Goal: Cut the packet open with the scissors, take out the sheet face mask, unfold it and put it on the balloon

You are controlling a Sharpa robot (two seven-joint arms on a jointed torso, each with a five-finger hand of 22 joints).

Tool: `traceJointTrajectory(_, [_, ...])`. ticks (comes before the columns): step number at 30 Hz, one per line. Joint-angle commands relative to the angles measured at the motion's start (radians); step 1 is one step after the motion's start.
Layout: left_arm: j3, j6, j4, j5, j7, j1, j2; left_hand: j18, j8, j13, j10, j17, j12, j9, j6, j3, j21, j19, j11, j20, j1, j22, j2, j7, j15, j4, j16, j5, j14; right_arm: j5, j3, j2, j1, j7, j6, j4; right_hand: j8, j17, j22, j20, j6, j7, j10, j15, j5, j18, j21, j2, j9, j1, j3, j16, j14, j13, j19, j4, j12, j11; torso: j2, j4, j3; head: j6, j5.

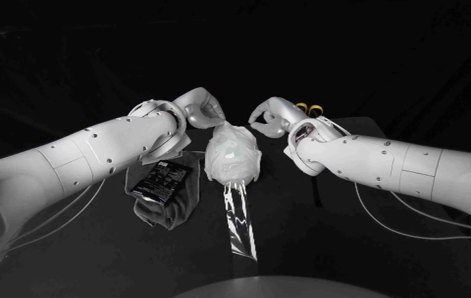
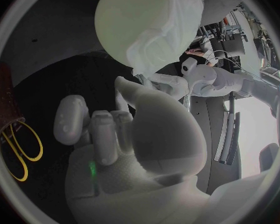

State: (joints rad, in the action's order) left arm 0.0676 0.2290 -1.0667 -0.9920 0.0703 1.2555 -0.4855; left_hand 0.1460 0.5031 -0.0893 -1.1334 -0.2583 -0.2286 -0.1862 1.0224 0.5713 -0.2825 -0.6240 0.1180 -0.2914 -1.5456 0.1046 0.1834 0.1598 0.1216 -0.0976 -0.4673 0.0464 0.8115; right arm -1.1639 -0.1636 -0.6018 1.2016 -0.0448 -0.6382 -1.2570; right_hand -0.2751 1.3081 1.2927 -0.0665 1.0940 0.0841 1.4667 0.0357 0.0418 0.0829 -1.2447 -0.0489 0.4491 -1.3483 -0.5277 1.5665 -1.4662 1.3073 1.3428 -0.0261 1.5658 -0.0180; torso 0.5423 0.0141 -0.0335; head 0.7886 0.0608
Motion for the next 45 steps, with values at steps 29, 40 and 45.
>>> traceJointTrajectory(29, [0.001, -0.016, 0.006, 0.024, -0.009, 0.002, 0.005, 0.007, 0.004, -0.002, -0.005, -0.004, -0.002, -0.001, 0.002, 0.005, -0.006, -0.011, 0.001, 0.002, 0.012, 0.002, -0.006, 0.000, -0.001, 0.012, -0.007, 0.002, 0.005, 0.321, 0.000, 0.008, 0.007, 0.011, 0.242, 0.011, 0.096, 0.263, -0.002, -0.040, -0.120, 0.057, 0.104, -0.036, 0.016, 0.007, 0.020, -0.040, -0.033, 0.241, 0.157, 0.004, -0.105, 0.263, -0.010, 0.269, 0.005, -0.044, 0.000, -0.0007, 0.0004, 0.000, 0.002])
traceJointTrajectory(40, [0.001, -0.015, 0.004, 0.024, -0.009, 0.002, 0.002, 0.007, 0.004, -0.002, -0.006, -0.004, -0.002, -0.001, 0.002, 0.005, -0.006, -0.011, 0.000, 0.002, 0.012, 0.002, -0.007, -0.001, -0.001, 0.014, -0.008, 0.002, 0.005, 0.320, 0.001, -0.023, 0.007, 0.032, 0.203, -0.046, 0.081, 0.263, 0.020, -0.033, -0.071, 0.041, 0.104, -0.025, 0.009, 0.002, -0.002, -0.054, -0.028, 0.169, 0.170, 0.004, -0.105, 0.263, 0.009, 0.231, 0.005, -0.031, -0.001, 0.0005, -0.0002, 0.002, 0.000])
traceJointTrajectory(45, [0.001, -0.015, 0.004, 0.024, -0.008, 0.002, 0.001, 0.007, 0.004, -0.002, -0.006, -0.004, -0.002, -0.001, 0.002, 0.005, -0.006, -0.011, 0.000, 0.002, 0.012, 0.002, -0.007, -0.001, -0.001, 0.014, -0.008, 0.002, 0.005, 0.319, 0.001, -0.034, 0.007, 0.040, 0.189, -0.064, 0.071, 0.263, 0.027, -0.026, -0.048, 0.029, 0.104, -0.016, 0.008, 0.001, -0.009, -0.055, -0.024, 0.136, 0.166, 0.004, -0.105, 0.263, 0.015, 0.208, 0.005, -0.021, -0.001, 0.0008, -0.0002, 0.003, -0.001])
